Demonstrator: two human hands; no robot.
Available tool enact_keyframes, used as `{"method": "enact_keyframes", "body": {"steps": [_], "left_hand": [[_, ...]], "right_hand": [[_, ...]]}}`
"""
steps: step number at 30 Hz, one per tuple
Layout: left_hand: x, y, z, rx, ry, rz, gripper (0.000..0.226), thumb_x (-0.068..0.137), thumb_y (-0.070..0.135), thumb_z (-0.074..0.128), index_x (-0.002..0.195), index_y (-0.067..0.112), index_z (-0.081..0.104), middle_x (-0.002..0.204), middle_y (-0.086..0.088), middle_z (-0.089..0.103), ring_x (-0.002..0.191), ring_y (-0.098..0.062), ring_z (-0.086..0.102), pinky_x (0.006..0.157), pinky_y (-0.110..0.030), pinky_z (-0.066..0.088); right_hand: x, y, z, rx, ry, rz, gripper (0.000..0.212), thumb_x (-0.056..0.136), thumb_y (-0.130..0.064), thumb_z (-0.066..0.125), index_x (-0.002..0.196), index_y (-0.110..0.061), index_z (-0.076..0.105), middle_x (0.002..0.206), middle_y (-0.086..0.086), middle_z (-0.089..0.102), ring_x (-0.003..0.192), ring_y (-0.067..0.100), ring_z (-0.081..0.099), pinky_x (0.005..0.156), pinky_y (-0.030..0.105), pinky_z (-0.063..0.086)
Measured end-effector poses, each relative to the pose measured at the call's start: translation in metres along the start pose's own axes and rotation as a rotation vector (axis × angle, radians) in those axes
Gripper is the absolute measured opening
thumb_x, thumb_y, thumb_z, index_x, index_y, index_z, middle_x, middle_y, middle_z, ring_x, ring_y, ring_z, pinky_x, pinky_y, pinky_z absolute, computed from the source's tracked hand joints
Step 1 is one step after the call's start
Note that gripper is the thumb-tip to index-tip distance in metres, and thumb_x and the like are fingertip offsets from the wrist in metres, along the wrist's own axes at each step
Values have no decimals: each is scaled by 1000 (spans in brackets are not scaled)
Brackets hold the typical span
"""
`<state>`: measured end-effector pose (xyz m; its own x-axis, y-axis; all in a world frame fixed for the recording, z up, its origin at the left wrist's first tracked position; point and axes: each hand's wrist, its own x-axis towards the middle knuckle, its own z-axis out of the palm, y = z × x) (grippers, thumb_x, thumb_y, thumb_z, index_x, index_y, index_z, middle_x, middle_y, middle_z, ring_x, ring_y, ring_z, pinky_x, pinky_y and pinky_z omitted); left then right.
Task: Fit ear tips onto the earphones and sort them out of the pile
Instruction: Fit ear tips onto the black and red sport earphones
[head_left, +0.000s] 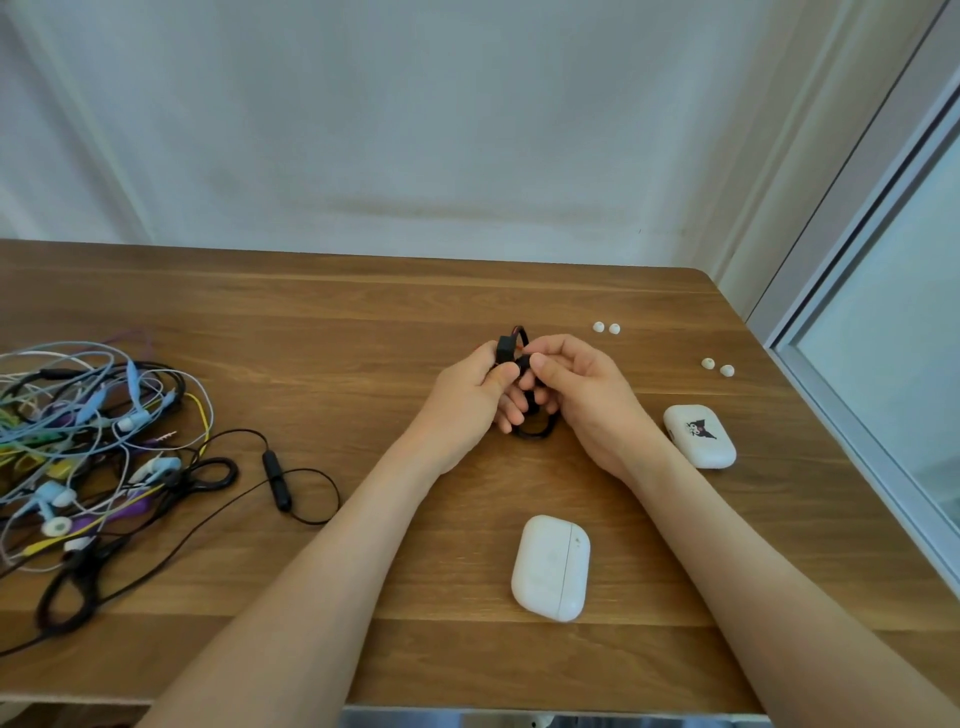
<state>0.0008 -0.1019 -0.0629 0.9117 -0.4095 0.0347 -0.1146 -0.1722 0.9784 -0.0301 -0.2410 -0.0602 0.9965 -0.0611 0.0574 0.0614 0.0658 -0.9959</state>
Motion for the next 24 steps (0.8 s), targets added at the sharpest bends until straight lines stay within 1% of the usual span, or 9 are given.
{"method": "enact_keyframes", "body": {"steps": [2,4,7,12,15,17,19,21,24], "left_hand": [[0,0,1,83,36,27,21,102,11,38,111,13,57,67,1,59,52,-6,55,51,-19,48],[-1,1,2,182,59,50,23,102,10,38,117,11,55,68,0,59,49,-2,53,50,-17,47],[-2,2,2,258,62,57,28,102,9,37,126,14,49,71,1,58,47,1,51,48,-14,46],[-4,2,2,313,28,67,38,102,8,37,138,15,41,73,4,57,54,-2,51,52,-14,45],[-4,3,1,265,30,46,43,102,11,38,145,17,35,73,3,58,56,-3,52,53,-15,45],[-5,4,1,226,27,46,39,102,12,38,140,18,39,73,2,59,55,-2,52,52,-15,46],[-5,4,0,204,17,62,23,102,13,39,123,18,48,74,2,59,52,0,52,52,-15,46],[-4,3,-1,151,15,74,11,101,18,42,107,15,51,76,3,60,54,2,53,54,-16,46],[-4,3,-2,115,-2,73,9,97,30,51,102,23,50,79,9,60,59,4,55,58,-17,45]], "right_hand": [[1,-2,-2,30,-35,18,10,95,-5,52,95,-11,61,68,-3,65,59,7,53,57,19,41],[1,-3,-3,42,-59,32,9,94,-4,54,92,-10,60,67,-2,66,58,8,54,57,19,41],[0,-3,-4,55,-80,43,8,93,-3,55,88,-9,58,67,-1,67,57,9,53,56,19,40],[-1,-3,-3,45,-60,55,11,93,-3,56,84,-10,57,66,1,64,56,10,52,57,21,40],[0,-2,-3,82,-62,70,12,93,-3,55,85,-10,58,67,2,64,56,9,51,58,20,40],[0,-1,-5,91,-71,81,10,94,-3,54,87,-10,59,68,1,64,58,9,50,59,20,40],[1,-2,-6,91,-68,87,9,94,-3,54,90,-9,60,69,1,64,59,9,50,61,21,39],[2,-1,-6,89,-61,75,8,93,-4,54,94,-8,61,70,2,64,61,9,52,62,21,40],[1,1,-6,49,-58,41,5,89,-7,61,94,-8,62,73,6,63,64,10,53,63,21,42]]}}
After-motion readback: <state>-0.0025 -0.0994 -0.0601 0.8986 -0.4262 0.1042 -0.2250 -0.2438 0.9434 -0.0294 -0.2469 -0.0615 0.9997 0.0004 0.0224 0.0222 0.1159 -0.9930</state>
